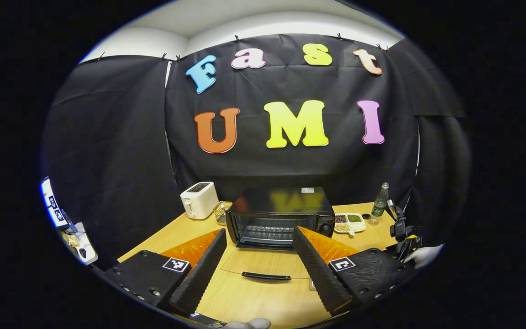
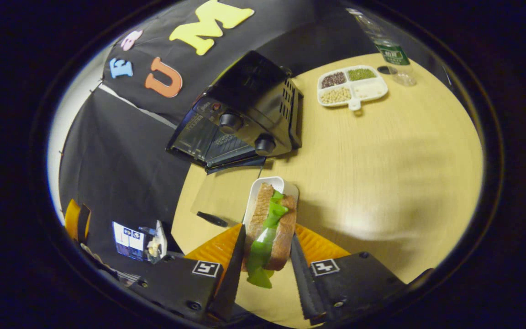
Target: Open the electric oven with the left hand, put the food in, and close the electric oven.
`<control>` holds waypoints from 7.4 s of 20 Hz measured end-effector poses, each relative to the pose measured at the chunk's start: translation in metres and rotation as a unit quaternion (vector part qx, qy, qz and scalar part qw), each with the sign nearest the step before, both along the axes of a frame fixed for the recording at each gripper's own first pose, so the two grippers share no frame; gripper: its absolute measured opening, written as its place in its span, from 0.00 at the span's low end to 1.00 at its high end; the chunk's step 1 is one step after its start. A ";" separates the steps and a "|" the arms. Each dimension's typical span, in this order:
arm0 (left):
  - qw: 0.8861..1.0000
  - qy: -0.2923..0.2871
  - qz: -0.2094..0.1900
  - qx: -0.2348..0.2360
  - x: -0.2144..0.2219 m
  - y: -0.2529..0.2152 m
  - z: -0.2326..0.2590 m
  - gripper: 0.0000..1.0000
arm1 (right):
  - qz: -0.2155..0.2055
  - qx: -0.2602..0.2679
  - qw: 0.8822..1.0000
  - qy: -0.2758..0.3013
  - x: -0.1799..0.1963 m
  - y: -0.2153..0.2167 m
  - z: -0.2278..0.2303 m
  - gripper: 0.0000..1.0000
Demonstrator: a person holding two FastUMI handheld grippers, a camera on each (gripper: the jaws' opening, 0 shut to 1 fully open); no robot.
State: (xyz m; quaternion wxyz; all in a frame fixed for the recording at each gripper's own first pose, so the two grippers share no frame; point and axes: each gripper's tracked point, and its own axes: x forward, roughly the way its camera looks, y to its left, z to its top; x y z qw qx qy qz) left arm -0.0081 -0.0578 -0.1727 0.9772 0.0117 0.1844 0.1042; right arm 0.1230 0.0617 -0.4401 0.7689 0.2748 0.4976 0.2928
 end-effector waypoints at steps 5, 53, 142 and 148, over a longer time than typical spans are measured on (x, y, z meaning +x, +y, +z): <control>1.000 0.005 -0.017 -0.011 0.003 0.004 -0.009 0.95 | -0.006 -0.014 1.000 -0.015 0.003 -0.001 0.008 0.41; 0.989 0.042 -0.131 -0.053 -0.051 0.130 -0.070 0.96 | -0.418 0.086 0.894 -0.139 0.173 0.226 0.011 0.51; 0.992 0.027 -0.120 -0.024 0.121 0.015 -0.166 0.97 | -0.263 -0.330 0.818 -0.390 -0.079 -0.102 0.276 0.97; 0.993 0.021 -0.118 -0.022 0.120 0.017 -0.155 0.97 | -0.265 -0.326 0.822 -0.385 -0.083 -0.100 0.275 0.97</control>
